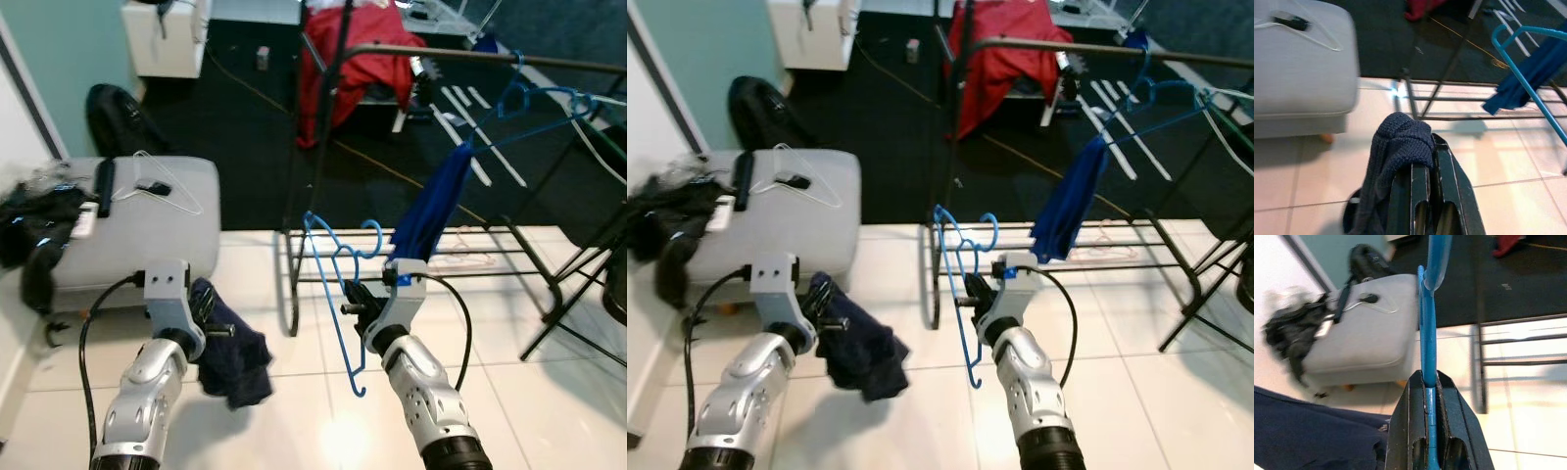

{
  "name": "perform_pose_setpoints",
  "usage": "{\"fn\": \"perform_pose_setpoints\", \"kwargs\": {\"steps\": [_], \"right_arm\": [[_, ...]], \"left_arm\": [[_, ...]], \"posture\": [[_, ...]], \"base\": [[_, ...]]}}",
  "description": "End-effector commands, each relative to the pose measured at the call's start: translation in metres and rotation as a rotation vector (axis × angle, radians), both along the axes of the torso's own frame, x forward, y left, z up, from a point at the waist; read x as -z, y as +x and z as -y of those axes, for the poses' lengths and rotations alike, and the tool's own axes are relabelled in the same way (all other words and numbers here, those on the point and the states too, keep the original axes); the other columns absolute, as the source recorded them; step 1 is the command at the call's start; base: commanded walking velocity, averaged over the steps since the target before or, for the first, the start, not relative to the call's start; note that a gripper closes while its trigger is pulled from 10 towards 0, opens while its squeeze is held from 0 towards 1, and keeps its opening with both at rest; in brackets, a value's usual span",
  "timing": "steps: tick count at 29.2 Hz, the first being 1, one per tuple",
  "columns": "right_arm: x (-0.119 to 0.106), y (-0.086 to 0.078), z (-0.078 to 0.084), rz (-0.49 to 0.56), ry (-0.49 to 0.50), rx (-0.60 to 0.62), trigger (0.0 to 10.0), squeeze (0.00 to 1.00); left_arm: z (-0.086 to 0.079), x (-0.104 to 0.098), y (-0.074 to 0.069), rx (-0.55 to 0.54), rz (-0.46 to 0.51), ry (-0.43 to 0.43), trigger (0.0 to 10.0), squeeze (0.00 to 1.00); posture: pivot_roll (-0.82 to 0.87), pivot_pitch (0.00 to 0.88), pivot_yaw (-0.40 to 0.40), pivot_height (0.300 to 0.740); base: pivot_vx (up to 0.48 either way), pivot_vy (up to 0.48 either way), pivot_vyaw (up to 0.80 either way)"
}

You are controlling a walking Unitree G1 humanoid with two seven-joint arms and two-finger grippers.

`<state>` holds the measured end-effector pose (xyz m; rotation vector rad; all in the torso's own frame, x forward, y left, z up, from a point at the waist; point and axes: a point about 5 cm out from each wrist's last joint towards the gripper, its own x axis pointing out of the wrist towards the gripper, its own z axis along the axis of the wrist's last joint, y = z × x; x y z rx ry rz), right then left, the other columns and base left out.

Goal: Hang hanger

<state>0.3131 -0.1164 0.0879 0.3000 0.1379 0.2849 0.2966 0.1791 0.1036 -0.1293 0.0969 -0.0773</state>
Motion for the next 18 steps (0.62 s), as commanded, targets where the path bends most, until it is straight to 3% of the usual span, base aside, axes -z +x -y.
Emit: {"fn": "perform_pose_setpoints", "kwargs": {"steps": [1, 7, 18], "right_arm": [[0.002, -0.001, 0.007, -0.014, 0.002, 0.018, 10.0, 0.0], [0.009, -0.008, 0.018, -0.024, -0.009, 0.045, 10.0, 0.0], [0.006, -0.007, 0.012, -0.009, 0.002, 0.042, 10.0, 0.0]], "left_arm": [[0.0, 0.0, 0.001, 0.009, 0.0, 0.013, 10.0, 0.0], [0.004, 0.001, 0.003, 0.024, -0.005, 0.012, 10.0, 0.0], [0.011, 0.002, 0.005, 0.071, -0.014, 0.019, 10.0, 0.0]], "posture": [[-0.01, 0.081, -0.059, 0.74], [0.0, 0.059, -0.05, 0.74], [-0.01, 0.049, -0.03, 0.74]], "base": [[-0.281, 0.0, 0.0], [-0.281, 0.0, 0.0], [-0.274, 0.0, 0.0]]}}
